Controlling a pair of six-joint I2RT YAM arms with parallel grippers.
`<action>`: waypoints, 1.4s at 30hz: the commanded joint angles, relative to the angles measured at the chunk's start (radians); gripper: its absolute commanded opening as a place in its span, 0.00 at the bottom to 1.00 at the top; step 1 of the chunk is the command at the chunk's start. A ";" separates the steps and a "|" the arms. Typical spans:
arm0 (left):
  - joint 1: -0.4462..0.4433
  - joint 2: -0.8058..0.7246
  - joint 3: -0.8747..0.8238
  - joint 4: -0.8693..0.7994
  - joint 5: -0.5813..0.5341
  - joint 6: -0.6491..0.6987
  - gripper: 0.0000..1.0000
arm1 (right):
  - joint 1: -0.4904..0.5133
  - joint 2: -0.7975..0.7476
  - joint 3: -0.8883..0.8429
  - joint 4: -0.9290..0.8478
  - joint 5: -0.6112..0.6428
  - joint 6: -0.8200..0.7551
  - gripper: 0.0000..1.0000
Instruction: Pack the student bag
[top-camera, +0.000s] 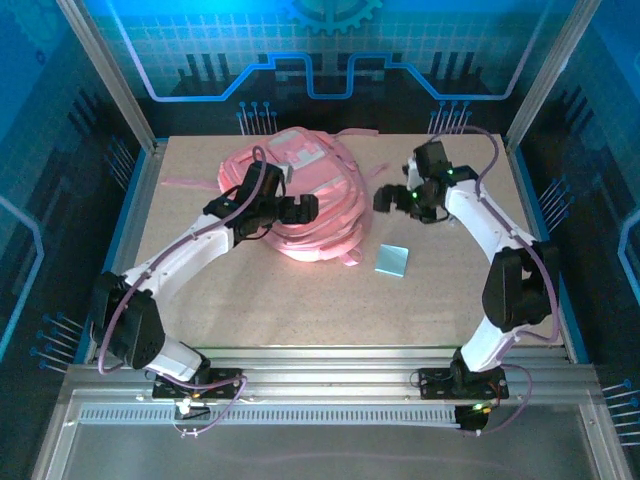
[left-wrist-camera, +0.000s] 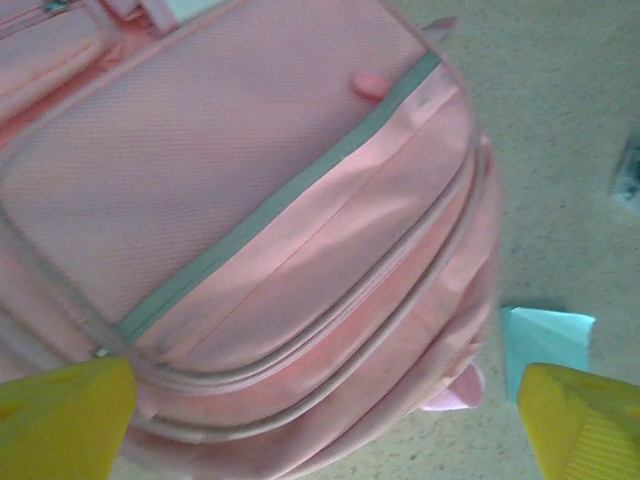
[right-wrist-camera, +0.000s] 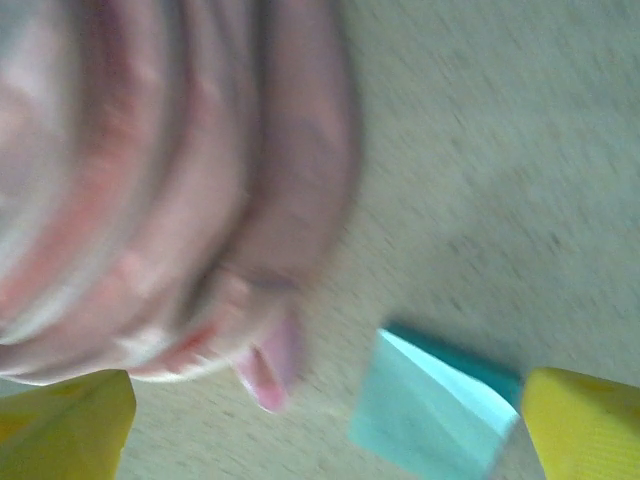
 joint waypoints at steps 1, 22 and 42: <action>-0.004 0.004 -0.029 0.146 0.059 -0.068 0.99 | 0.008 -0.057 -0.107 -0.067 0.118 0.047 1.00; 0.001 -0.014 -0.090 0.142 0.072 -0.026 0.99 | 0.227 0.101 -0.266 0.089 0.354 0.332 1.00; 0.005 0.083 -0.009 0.041 0.037 0.071 0.99 | 0.176 0.055 -0.333 0.165 0.296 0.308 0.65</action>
